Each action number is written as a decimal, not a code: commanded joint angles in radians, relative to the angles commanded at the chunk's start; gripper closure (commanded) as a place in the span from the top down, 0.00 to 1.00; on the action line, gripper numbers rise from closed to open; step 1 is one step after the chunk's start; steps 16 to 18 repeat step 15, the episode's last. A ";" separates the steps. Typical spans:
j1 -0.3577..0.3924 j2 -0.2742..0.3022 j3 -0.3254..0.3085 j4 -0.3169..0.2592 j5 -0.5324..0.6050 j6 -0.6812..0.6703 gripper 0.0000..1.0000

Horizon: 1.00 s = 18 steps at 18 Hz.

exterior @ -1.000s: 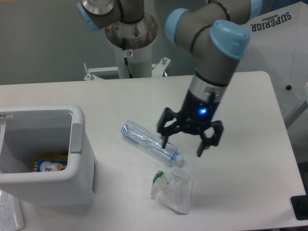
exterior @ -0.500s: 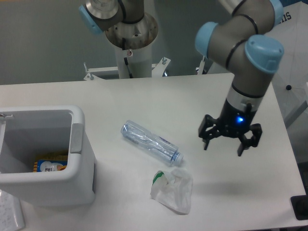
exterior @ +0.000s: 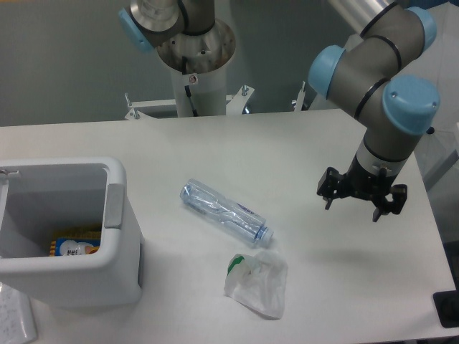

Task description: Open the trash can

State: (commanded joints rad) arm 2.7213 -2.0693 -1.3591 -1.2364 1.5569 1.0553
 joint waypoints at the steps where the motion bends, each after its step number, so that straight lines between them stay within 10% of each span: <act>1: 0.000 -0.003 -0.001 0.002 0.002 0.006 1.00; 18: -0.015 0.011 -0.028 0.003 -0.001 0.092 1.00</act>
